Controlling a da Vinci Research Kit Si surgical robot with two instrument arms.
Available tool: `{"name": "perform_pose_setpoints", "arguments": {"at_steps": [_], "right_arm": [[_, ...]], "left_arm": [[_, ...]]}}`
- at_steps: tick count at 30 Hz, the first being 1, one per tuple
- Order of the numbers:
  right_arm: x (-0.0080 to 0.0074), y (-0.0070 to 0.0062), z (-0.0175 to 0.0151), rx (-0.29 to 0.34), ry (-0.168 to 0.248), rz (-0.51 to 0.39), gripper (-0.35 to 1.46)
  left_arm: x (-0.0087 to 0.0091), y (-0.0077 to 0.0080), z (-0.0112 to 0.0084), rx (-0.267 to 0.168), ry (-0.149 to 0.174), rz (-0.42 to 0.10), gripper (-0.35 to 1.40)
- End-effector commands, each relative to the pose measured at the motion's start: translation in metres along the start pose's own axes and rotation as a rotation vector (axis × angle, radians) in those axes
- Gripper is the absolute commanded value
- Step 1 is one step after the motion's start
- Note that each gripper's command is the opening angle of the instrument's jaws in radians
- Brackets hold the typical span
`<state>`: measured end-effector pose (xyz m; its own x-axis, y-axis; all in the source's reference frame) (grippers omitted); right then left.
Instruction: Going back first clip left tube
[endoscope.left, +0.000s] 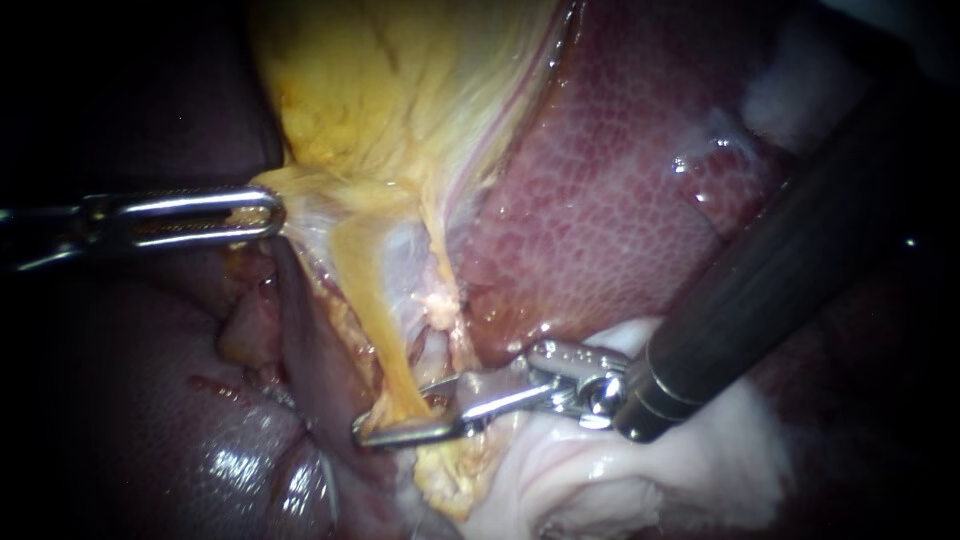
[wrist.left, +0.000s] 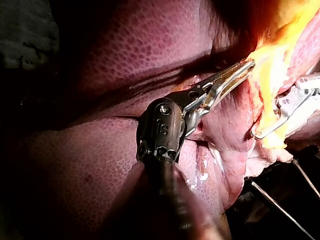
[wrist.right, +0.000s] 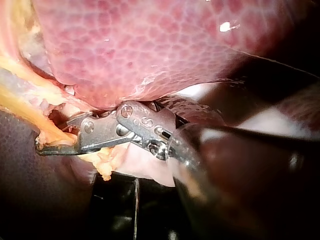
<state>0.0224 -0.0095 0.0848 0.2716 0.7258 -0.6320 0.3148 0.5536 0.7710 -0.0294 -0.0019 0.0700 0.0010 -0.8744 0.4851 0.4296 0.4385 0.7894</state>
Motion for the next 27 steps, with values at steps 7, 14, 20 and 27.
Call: {"name": "perform_pose_setpoints", "arguments": {"at_steps": [7,14,20,27], "right_arm": [[0.0001,0.0000,0.0000,0.000,0.001,0.001,-0.35],[0.0006,0.0003,0.0004,-0.042,0.010,-0.074,0.25],[0.0022,0.0011,0.0005,-0.113,0.038,-0.117,0.58],[0.0043,0.0009,-0.0016,-0.165,0.057,-0.153,0.60]], "left_arm": [[0.0000,0.0000,0.0000,0.000,0.000,0.001,-0.35],[0.0001,0.0000,0.0000,-0.001,0.000,0.001,-0.35],[0.0002,0.0000,-0.0001,-0.001,0.000,0.001,-0.35],[0.0002,-0.0001,-0.0001,-0.001,-0.001,0.001,-0.35]]}}
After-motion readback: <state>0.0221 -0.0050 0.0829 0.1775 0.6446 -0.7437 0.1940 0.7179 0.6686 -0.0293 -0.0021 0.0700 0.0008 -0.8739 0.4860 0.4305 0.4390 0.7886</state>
